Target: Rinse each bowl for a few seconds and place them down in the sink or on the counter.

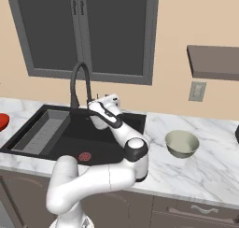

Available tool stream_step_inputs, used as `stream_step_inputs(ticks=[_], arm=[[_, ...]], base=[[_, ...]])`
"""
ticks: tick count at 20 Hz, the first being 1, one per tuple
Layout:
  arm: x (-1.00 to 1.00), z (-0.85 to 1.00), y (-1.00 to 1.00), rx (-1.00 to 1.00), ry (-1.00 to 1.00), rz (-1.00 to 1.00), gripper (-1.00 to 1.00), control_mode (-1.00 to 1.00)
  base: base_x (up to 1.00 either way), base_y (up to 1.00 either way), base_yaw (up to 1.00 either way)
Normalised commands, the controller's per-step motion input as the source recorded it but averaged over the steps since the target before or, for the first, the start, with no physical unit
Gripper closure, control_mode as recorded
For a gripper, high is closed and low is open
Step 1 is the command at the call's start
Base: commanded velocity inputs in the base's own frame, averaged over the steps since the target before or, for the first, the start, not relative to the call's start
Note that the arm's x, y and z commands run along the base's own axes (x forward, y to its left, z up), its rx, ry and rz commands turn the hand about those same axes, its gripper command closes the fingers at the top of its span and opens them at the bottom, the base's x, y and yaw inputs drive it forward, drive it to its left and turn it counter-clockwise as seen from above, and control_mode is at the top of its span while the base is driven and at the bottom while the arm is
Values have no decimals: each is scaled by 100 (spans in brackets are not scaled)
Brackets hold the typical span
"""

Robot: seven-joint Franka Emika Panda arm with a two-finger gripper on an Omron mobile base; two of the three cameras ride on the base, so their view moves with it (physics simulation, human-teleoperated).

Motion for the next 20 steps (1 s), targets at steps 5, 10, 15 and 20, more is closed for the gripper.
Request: stream_step_inputs(ticks=[5, 10, 15, 20], arm=[[28, -13, 0, 1, 0, 0, -100, -100], [22, -15, 3, 0, 0, 0, -100, -100], [20, -16, 5, 0, 0, 0, -100, -100], [17, -16, 8, 0, 0, 0, -100, -100]], base=[[0, 0, 0], [0, 0, 0], [0, 0, 0], [0, 0, 0]])
